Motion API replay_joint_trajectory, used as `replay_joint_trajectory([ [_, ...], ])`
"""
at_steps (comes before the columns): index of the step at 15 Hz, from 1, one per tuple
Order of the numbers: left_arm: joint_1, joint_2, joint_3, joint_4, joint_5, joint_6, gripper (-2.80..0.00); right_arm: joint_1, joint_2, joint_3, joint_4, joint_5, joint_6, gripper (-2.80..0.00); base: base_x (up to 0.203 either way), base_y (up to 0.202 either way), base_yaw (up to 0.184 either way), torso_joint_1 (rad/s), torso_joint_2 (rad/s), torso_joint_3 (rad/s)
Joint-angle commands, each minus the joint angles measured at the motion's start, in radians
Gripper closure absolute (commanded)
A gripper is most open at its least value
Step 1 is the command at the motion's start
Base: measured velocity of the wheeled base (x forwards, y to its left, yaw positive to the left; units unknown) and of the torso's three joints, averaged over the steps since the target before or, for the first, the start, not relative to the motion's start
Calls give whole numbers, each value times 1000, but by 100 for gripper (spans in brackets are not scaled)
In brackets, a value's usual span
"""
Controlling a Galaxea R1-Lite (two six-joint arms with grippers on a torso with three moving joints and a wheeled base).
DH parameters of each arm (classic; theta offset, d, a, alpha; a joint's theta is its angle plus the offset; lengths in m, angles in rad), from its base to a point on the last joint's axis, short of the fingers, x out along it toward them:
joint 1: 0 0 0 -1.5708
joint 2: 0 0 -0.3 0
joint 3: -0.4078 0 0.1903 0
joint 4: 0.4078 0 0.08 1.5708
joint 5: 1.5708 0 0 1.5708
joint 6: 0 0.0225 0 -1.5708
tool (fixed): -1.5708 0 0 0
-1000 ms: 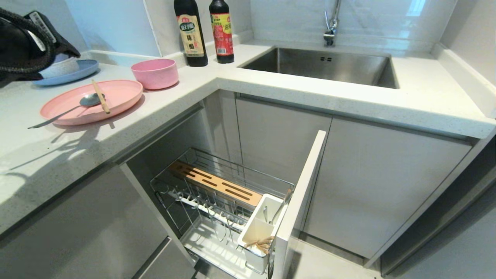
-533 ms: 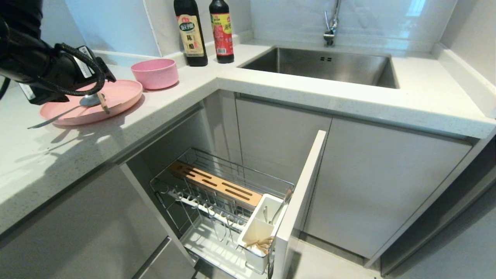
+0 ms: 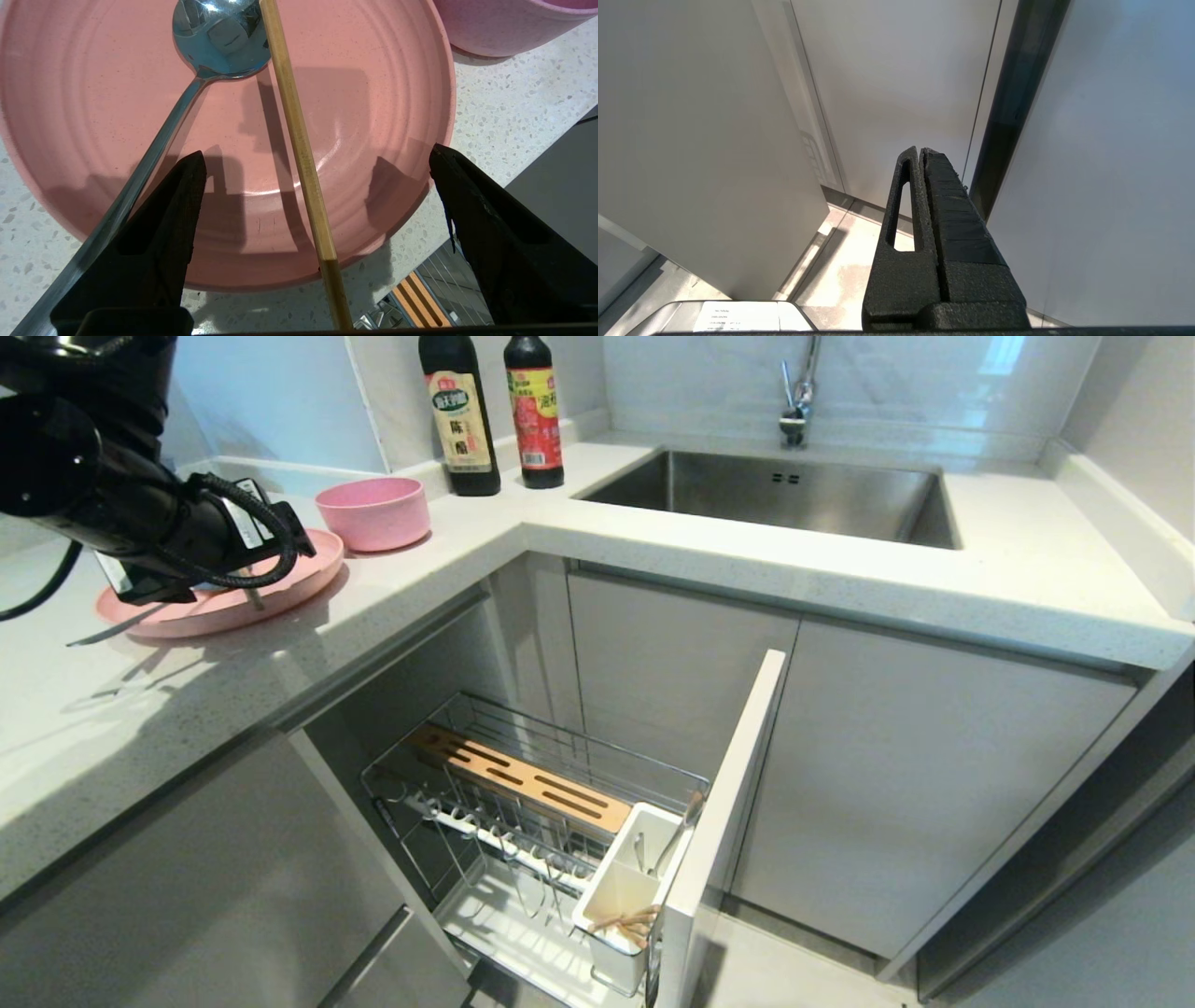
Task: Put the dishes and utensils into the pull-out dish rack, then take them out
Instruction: Pick up the chopsticks and place it in the cupboard
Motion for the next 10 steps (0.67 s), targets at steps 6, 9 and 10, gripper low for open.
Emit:
replay_joint_trajectory([
  [6,0,20,0,2,3,-3,-280,0,0,2,0,0,0,0,0,0,0,0,0,0],
  [9,0,20,2,5,4,-2,0,0,0,2,0,0,0,0,0,0,0,0,0,0],
  [10,0,20,2,3,4,-3,0,0,0,2,0,0,0,0,0,0,0,0,0,0],
])
